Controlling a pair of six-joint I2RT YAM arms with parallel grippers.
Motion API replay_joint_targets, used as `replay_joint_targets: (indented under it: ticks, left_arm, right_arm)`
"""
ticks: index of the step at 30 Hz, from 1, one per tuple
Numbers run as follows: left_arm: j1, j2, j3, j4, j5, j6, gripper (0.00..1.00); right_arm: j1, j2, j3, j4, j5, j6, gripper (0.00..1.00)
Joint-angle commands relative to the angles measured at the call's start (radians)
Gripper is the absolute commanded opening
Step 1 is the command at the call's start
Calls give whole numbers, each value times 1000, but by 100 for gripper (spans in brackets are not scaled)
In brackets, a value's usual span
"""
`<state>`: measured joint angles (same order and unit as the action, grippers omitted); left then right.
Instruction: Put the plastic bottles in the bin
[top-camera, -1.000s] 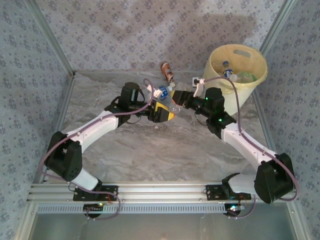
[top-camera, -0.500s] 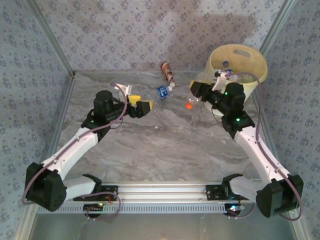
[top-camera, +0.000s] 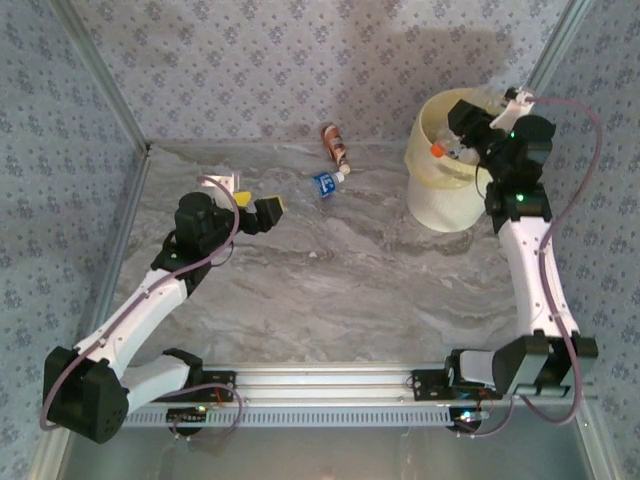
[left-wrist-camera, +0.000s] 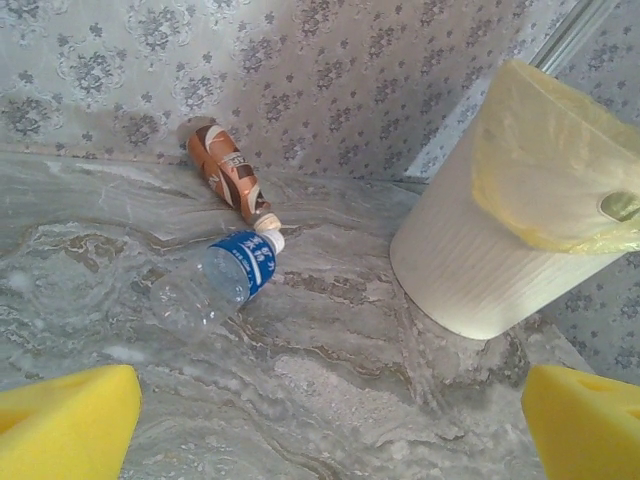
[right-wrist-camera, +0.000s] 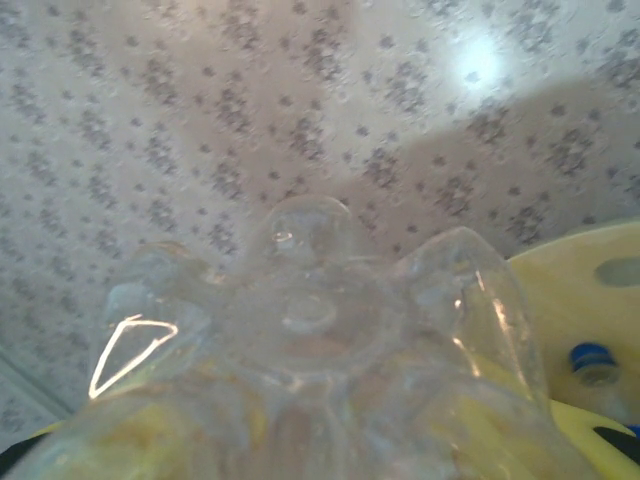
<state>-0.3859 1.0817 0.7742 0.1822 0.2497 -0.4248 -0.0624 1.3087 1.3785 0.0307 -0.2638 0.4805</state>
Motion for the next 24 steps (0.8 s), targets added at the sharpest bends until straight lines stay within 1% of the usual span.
replay_joint_targets:
  ticks: [1, 6, 12, 16, 19, 23, 24]
  left_arm:
    - [5, -20, -16, 2, -21, -5, 98]
    - [6, -22, -19, -17, -41, 7, 98]
    - [12, -14, -19, -20, -58, 7, 98]
    - [14, -2, -15, -18, -60, -3, 98]
    - [15, 5, -16, -18, -64, -10, 98]
    - [15, 1, -18, -28, -65, -15, 98]
    - [16, -2, -22, -29, -69, -15, 98]
  right_arm:
    - [-33, 73, 102, -67, 50, -71, 41]
    - [-70, 155, 215, -139, 125, -213, 41]
    - [-79, 221, 312, -217, 224, -454, 43]
    - [-79, 294, 388, -255, 299, -547, 44]
    - [-56, 356, 439, -248, 356, -640, 45]
    - [-4, 435, 485, -222, 520, -854, 47]
    - [1, 449, 484, -210, 539, -916, 47]
